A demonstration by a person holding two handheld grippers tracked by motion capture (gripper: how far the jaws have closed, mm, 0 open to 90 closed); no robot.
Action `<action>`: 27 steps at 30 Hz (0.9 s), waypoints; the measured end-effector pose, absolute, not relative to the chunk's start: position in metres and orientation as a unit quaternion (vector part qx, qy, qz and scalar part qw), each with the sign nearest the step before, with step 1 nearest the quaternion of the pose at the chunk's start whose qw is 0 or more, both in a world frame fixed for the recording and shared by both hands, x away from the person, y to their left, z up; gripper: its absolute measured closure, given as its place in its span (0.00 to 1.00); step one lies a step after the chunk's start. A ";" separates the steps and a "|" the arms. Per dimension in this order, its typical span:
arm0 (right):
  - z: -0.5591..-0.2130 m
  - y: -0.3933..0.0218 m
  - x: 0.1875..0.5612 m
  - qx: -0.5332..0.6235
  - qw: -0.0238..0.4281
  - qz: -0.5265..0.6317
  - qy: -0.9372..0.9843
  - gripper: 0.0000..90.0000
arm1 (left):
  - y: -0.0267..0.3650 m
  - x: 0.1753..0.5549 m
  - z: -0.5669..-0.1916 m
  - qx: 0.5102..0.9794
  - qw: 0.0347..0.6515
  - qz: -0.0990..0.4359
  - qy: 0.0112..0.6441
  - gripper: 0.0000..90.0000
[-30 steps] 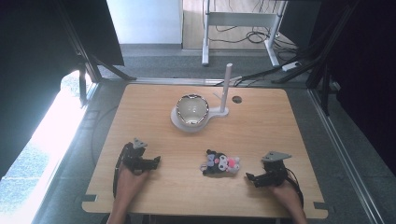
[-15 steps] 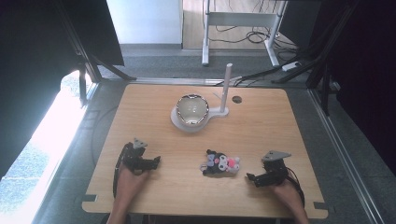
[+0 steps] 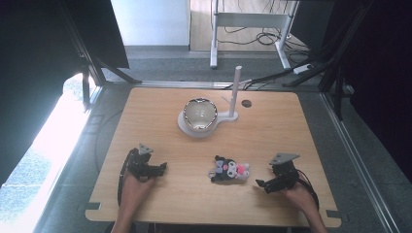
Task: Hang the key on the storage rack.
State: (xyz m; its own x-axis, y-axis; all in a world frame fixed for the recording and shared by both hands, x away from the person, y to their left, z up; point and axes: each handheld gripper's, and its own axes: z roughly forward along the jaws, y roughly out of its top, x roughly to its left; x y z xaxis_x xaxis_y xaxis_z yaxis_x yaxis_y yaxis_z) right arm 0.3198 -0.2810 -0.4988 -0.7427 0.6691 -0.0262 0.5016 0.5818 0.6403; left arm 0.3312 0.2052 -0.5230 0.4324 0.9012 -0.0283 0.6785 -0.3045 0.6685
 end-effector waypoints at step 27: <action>-0.471 -0.233 0.350 0.252 0.078 0.238 0.935 0.01 | 0.205 0.331 -0.523 0.788 0.310 0.179 0.501 0.05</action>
